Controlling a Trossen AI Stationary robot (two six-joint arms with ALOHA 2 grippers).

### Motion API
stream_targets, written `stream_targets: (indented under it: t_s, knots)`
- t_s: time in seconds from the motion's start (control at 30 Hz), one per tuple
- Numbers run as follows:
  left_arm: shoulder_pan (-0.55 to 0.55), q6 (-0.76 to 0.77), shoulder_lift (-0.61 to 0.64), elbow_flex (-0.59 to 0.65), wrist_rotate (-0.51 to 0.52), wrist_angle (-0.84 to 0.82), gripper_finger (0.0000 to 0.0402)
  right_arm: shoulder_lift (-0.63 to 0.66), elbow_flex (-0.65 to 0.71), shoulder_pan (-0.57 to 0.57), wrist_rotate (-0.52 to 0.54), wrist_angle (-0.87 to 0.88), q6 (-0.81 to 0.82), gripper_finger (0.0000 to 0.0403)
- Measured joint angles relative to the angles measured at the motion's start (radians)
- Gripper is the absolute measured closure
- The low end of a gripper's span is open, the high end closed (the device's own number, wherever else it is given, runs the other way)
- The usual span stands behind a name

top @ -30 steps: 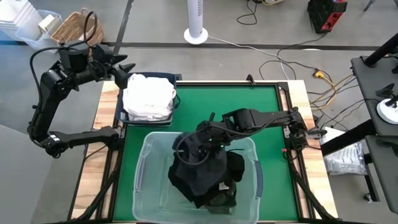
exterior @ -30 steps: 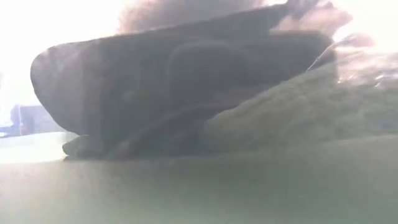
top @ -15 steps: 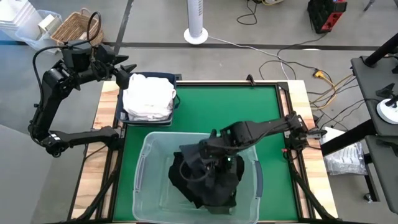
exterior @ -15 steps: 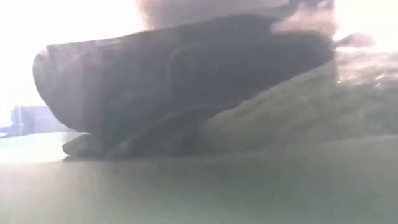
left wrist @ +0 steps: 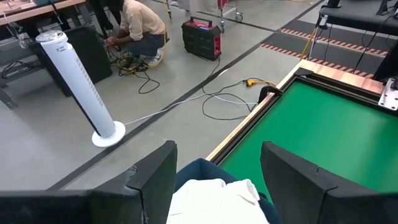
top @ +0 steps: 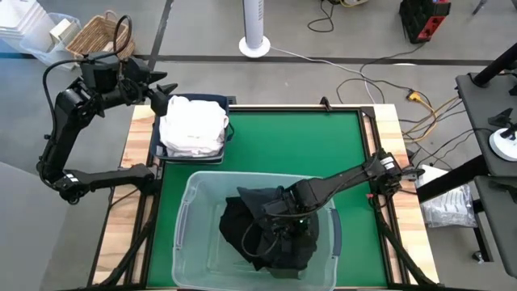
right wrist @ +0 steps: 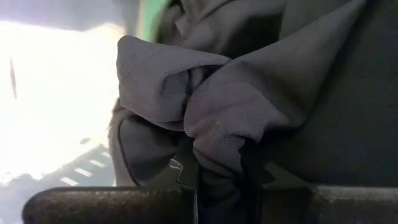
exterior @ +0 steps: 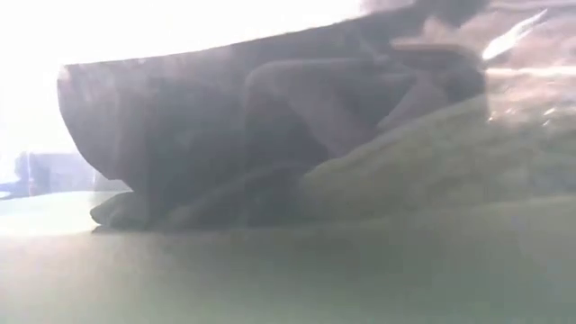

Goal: Sort clothes
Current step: Put the black shorts into the transparent laundry bin

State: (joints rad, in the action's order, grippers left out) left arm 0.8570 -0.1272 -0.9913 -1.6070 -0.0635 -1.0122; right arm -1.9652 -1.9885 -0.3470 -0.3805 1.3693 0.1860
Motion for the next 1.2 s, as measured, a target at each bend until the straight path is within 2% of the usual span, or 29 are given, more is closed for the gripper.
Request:
stream_targets:
  t_s: [0.33, 0.83, 1.1, 1.2]
  knots:
    - [0.000, 0.000, -0.001, 0.000, 0.000, 0.000, 0.0191, 0.000, 0.106, 0.000, 0.061, -0.047, -0.076, 0.0356]
    - [0.000, 0.000, -0.002, 0.015, 0.000, 0.001, 0.0191, 0.003, 0.283, 0.001, 0.066, -0.256, -0.127, 0.0348]
    - [0.000, 0.000, -0.003, 0.029, 0.000, 0.000, 0.0191, 0.003, 0.312, 0.002, 0.066, -0.281, -0.146, 0.0346]
    - [0.000, 0.000, -0.003, 0.029, -0.001, 0.000, 0.0191, 0.003, 0.312, 0.002, 0.066, -0.281, -0.167, 0.0332]
